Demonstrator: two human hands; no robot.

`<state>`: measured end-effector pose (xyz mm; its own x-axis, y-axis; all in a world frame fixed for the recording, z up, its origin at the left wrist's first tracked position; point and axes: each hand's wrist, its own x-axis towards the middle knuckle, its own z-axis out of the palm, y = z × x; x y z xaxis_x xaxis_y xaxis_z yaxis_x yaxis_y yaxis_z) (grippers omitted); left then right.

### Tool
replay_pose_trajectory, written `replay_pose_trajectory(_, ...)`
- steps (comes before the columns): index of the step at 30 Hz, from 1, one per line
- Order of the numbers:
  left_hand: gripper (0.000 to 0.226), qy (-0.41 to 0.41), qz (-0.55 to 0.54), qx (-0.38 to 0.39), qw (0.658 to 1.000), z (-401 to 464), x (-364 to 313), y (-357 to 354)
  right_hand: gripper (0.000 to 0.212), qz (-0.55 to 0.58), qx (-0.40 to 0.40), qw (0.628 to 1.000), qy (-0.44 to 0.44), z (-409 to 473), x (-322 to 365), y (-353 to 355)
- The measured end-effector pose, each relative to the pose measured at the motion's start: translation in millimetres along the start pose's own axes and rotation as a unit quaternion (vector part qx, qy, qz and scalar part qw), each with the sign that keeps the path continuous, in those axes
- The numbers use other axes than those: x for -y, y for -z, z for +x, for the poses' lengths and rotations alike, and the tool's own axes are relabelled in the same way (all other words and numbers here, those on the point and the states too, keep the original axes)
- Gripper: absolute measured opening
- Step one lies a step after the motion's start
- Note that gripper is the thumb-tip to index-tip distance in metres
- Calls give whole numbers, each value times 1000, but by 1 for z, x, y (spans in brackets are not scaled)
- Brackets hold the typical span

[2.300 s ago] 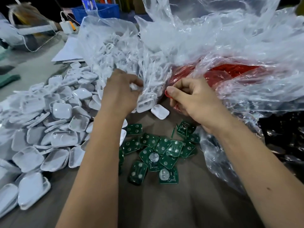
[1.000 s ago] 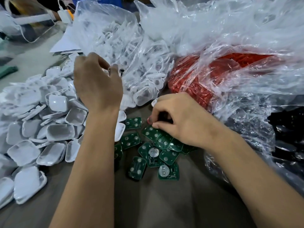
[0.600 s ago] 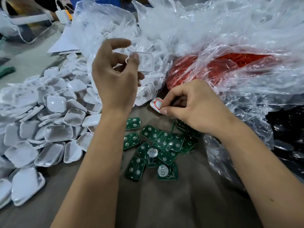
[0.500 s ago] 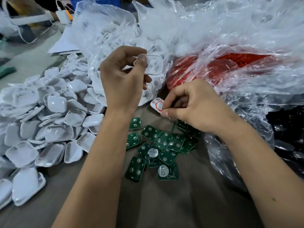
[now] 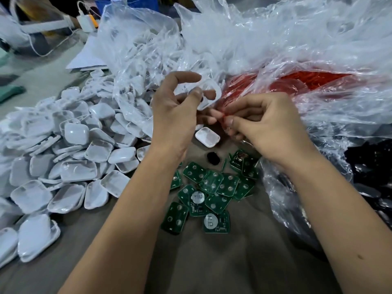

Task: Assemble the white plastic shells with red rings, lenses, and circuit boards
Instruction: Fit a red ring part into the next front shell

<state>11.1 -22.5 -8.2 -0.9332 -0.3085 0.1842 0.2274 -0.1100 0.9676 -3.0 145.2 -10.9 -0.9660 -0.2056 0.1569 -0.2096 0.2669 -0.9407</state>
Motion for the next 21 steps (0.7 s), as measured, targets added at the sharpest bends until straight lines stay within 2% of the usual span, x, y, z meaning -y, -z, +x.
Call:
replay_pose_trajectory(3, 22, 32, 24, 1, 999, -3, 8, 2, 11, 53, -42, 998, -14, 0, 3, 2)
replay_pose_trajectory(7, 16, 86, -33, 4, 996, -4, 13, -6, 8, 119, -63, 990, -29, -1, 4, 2)
replay_pose_trajectory(10, 7, 83, -12, 20, 996, -6, 16, -10, 9, 217, -34, 974, -63, 0, 4, -1)
replay_pose_trajectory(14, 11, 77, 2, 34, 996, -8, 16, -11, 14, 366, 34, 922, -120, 1, 5, 1)
replay_pose_trajectory(17, 15, 100, 21, 25, 994, -5, 14, -9, 20, 395, 71, 906, -132, 1, 6, 4)
replay_pose_trajectory(21, 20, 130, 40, 18, 991, -2, 14, -8, 22, 378, 73, 915, -116, 1, 6, 5)
